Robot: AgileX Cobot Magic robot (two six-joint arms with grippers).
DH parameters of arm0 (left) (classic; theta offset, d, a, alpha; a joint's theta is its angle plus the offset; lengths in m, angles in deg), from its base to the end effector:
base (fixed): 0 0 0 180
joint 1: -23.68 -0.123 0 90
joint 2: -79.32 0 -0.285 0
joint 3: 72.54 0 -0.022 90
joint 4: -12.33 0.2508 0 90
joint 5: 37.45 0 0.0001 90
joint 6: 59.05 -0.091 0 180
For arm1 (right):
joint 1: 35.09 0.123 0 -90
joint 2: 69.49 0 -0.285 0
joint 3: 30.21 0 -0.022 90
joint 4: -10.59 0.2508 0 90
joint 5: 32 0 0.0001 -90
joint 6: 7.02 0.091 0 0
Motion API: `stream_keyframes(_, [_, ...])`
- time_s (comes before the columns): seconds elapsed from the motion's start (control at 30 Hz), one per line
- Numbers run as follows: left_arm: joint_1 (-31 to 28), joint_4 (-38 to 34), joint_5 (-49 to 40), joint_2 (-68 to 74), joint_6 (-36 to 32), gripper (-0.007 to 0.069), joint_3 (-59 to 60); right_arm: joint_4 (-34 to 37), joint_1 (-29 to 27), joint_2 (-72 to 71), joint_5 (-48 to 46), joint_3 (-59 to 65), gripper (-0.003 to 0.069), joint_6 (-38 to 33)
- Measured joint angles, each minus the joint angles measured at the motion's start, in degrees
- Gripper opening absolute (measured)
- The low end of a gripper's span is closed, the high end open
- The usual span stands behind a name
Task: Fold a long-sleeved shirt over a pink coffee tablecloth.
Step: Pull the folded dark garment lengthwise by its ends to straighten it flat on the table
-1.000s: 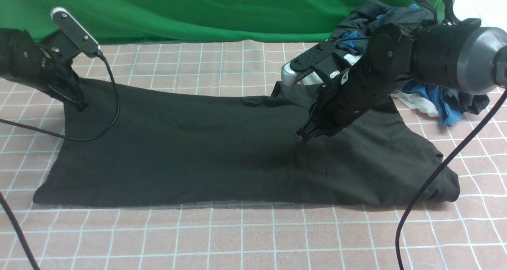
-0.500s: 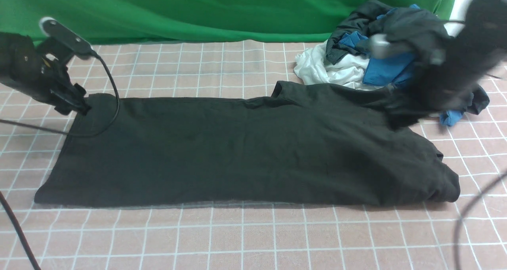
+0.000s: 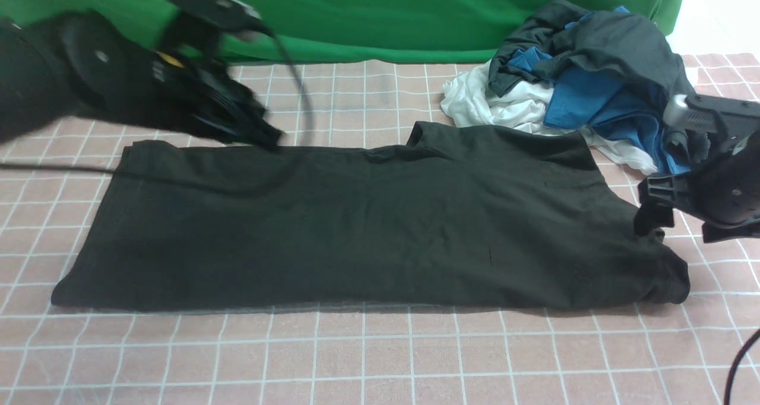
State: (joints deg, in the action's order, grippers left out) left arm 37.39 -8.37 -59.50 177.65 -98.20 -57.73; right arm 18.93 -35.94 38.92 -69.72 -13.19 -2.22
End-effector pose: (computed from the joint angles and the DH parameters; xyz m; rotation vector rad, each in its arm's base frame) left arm 0.3328 -0.0936 0.2641 0.7358 2.2114 -0.1020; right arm 0.3338 0.0031 0.1793 0.2852 2.8330 0.1656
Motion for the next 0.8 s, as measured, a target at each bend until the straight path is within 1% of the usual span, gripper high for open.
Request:
stream_keyframes(0.03, [3.6,-0.2,0.0,-2.0,0.0,0.002,2.5,0.8,0.0,1.6,0.8,-0.5,0.0689,-0.2])
stream_keyframes(0.07, [6.0,-0.2,-0.2,-3.1,0.0,0.002,3.7,1.1,0.0,2.8,1.3,-1.1,0.0689,-0.3])
stream_keyframes(0.17, [9.3,-0.2,-0.4,-4.6,0.0,0.002,6.3,1.6,0.0,4.8,1.7,-2.1,0.0691,-0.6])
stream_keyframes(0.27, [11.3,0.0,-0.5,-6.0,0.0,0.0019,8.5,1.6,0.3,6.7,2.3,-3.1,0.0691,-1.1])
stream_keyframes(0.37, [11.3,0.2,-0.4,-6.6,-0.1,0.0019,9.8,1.2,0.8,7.5,2.2,-3.6,0.0689,-1.1])
stream_keyframes(0.4, [11.3,0.5,-0.5,-6.7,-0.1,0.0019,10.0,0.9,1.0,7.8,2.2,-3.7,0.0682,-1.4])
stream_keyframes(0.47, [11.3,0.9,-0.4,-6.9,-0.1,0.0019,10.5,-0.6,1.9,8.4,2.0,-4.1,0.0647,-1.7])
stream_keyframes(0.57, [11.3,1.0,-0.6,-7.1,-0.1,0.0019,10.8,-2.5,3.7,8.9,2.4,-4.3,0.0527,-2.5])
stream_keyframes(0.6, [11.3,1.0,-0.6,-7.3,-0.1,0.0019,10.8,-2.5,4.6,9.1,2.9,-4.4,0.0466,-2.8])
stream_keyframes(0.63, [11.3,1.0,-0.6,-7.3,-0.1,0.0019,10.8,-2.4,4.8,9.0,3.0,-4.4,0.0454,-2.8])
stream_keyframes(0.67, [11.3,1.3,-0.6,-7.4,-0.1,0.0019,10.8,-2.1,6.0,9.2,3.4,-4.5,0.0361,-2.8])
stream_keyframes(0.7, [11.3,1.6,-0.6,-7.4,-0.1,0.0019,10.8,-1.7,6.7,9.3,3.5,-4.5,0.0297,-2.8])
stream_keyframes(0.73, [11.3,2.0,-0.6,-7.4,-0.1,0.0019,10.8,-1.3,7.2,9.3,3.7,-4.6,0.0239,-3.0])
stream_keyframes(0.8, [11.3,3.1,-0.7,-7.5,-0.1,0.0019,10.8,-1.0,7.7,9.4,3.8,-4.7,0.016,-3.6])
